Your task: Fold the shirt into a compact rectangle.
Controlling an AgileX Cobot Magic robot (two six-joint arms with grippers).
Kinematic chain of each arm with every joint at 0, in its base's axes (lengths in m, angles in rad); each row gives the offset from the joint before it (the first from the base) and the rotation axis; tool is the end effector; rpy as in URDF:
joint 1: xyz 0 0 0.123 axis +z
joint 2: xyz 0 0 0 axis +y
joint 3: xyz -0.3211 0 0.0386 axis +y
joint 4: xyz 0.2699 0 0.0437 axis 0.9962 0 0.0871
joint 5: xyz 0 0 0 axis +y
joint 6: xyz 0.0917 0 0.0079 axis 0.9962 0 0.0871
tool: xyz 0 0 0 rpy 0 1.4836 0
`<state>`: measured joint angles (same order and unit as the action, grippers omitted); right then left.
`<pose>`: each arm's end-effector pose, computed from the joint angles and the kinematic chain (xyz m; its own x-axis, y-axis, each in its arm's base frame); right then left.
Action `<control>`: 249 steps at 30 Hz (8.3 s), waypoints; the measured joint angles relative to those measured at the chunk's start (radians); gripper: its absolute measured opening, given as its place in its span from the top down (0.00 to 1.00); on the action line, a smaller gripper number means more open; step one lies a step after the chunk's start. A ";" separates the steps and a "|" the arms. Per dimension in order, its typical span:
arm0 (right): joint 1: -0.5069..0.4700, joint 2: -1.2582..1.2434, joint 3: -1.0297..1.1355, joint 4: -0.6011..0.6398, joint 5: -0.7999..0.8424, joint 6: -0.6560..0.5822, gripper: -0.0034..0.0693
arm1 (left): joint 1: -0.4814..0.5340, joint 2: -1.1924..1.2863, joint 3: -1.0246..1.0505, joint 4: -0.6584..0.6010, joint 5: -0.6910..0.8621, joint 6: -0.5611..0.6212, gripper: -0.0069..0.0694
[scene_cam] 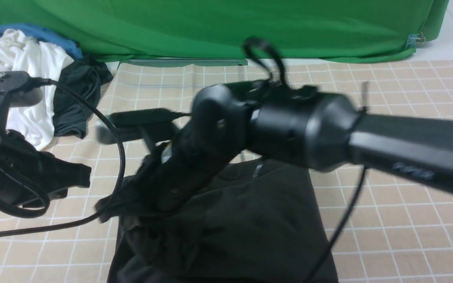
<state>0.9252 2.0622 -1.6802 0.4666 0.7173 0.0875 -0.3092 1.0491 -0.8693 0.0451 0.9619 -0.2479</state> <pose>0.2808 0.4181 0.2559 -0.8194 -0.3968 -0.4136 -0.5653 0.6790 0.4684 0.1841 -0.0552 0.3353 -0.8710 0.0472 -0.4890 0.0972 0.9922 -0.0775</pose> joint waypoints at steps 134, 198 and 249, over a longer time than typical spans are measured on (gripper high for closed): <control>-0.492 -0.314 0.385 -0.262 0.141 -0.056 0.43 | 0.000 0.255 -0.082 -0.173 -0.051 0.198 0.88; -0.717 -1.588 0.903 -0.382 -0.393 -0.119 0.90 | 0.000 -0.011 0.086 -0.353 -0.163 0.317 0.89; -0.717 -1.937 1.148 -0.383 -0.577 -0.120 0.81 | 0.036 -0.756 0.488 -0.125 -0.778 0.414 0.89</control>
<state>0.2084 0.1255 -0.5321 0.0839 0.1407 -0.0330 -0.2734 0.2926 -0.3817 -0.0798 0.1839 0.1660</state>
